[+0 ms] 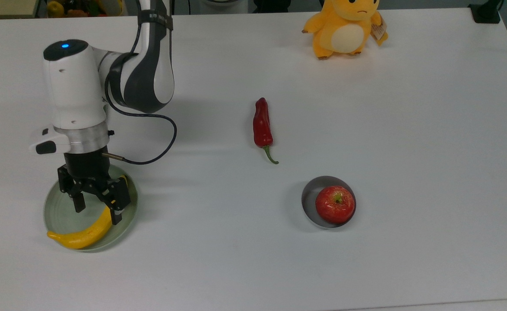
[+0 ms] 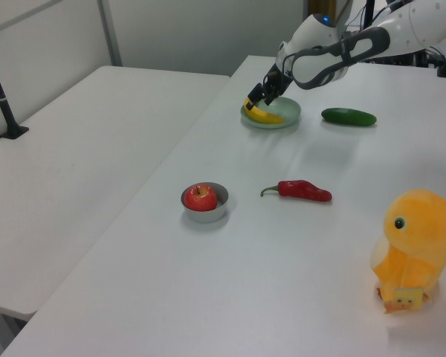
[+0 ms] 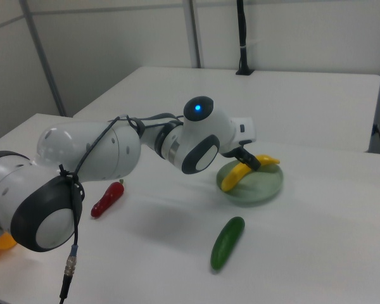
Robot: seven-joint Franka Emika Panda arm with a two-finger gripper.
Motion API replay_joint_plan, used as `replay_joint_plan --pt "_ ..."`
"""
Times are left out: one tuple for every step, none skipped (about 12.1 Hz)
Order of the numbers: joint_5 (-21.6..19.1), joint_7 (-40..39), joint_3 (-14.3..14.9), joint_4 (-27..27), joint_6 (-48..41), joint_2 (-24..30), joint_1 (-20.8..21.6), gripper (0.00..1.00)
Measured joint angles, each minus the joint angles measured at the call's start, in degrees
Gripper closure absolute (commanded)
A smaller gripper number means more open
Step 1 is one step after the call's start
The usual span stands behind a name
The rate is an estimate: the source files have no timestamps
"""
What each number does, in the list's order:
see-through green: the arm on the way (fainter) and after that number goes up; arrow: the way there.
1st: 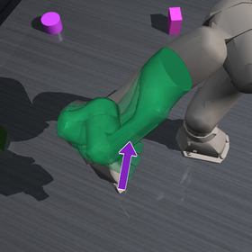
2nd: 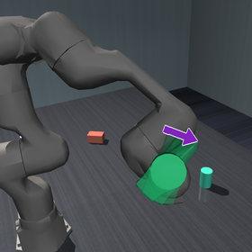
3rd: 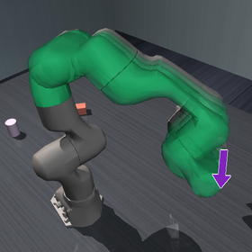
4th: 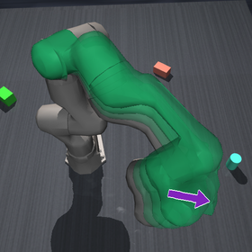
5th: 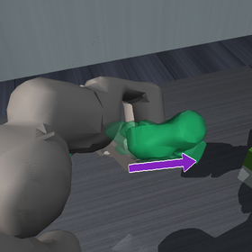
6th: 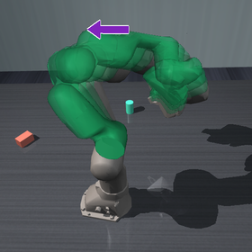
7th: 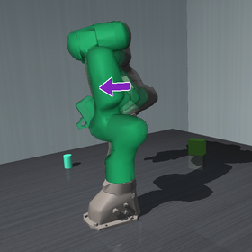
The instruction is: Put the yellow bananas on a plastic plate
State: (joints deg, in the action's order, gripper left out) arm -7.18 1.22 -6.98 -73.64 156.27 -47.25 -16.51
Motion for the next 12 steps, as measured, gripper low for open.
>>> replay_joint_plan --pt "0.00 0.00 -0.02 -0.07 0.00 1.26 -0.05 0.00" --pt "0.00 0.00 -0.11 -0.59 -0.01 3.04 -0.03 0.00" --pt "0.00 0.00 -0.26 -1.84 -1.00 5.81 0.03 0.00" --pt "0.00 0.00 -0.29 -3.11 -4.96 9.03 0.08 0.00" --pt "0.00 0.01 -0.31 -4.11 -12.74 13.25 0.13 0.00" --pt "0.00 0.10 -0.31 -4.68 -19.35 16.56 0.20 0.00" --pt "0.00 0.67 -0.32 -5.02 -28.37 20.36 0.42 0.00" --pt "0.01 1.76 -0.31 -5.23 -36.75 24.15 0.62 0.00" --pt "0.01 2.70 -0.29 -5.41 -43.40 27.85 0.98 0.00" --pt "0.01 3.44 -0.18 -5.59 -49.03 31.32 1.69 0.00" --pt "0.01 3.99 0.40 -5.96 -54.93 34.76 3.06 0.00" --pt "0.01 4.32 1.38 -6.41 -59.78 37.74 5.01 0.00"
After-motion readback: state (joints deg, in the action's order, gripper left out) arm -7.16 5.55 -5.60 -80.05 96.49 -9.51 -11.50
